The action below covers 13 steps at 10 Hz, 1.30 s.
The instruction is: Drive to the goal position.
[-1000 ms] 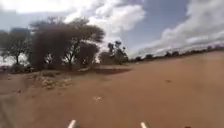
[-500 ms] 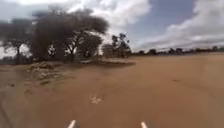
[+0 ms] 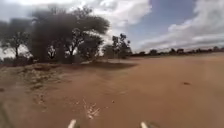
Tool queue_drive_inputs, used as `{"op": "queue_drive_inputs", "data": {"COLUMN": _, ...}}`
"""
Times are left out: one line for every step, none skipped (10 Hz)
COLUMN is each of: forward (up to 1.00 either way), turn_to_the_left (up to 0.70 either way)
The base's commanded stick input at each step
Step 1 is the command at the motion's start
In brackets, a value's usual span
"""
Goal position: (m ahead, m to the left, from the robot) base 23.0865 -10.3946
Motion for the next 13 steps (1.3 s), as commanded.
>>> {"op": "queue_drive_inputs", "data": {"forward": 0.70, "turn_to_the_left": 0.00}}
{"op": "queue_drive_inputs", "data": {"forward": 0.70, "turn_to_the_left": 0.00}}
{"op": "queue_drive_inputs", "data": {"forward": 0.70, "turn_to_the_left": 0.00}}
{"op": "queue_drive_inputs", "data": {"forward": 0.70, "turn_to_the_left": -0.17}}
{"op": "queue_drive_inputs", "data": {"forward": 0.70, "turn_to_the_left": -0.27}}
{"op": "queue_drive_inputs", "data": {"forward": 0.70, "turn_to_the_left": -0.18}}
{"op": "queue_drive_inputs", "data": {"forward": 0.70, "turn_to_the_left": -0.01}}
{"op": "queue_drive_inputs", "data": {"forward": 0.70, "turn_to_the_left": 0.00}}
{"op": "queue_drive_inputs", "data": {"forward": 0.70, "turn_to_the_left": 0.00}}
{"op": "queue_drive_inputs", "data": {"forward": 0.70, "turn_to_the_left": 0.00}}
{"op": "queue_drive_inputs", "data": {"forward": 0.70, "turn_to_the_left": 0.00}}
{"op": "queue_drive_inputs", "data": {"forward": 0.70, "turn_to_the_left": 0.00}}
{"op": "queue_drive_inputs", "data": {"forward": 0.70, "turn_to_the_left": 0.00}}
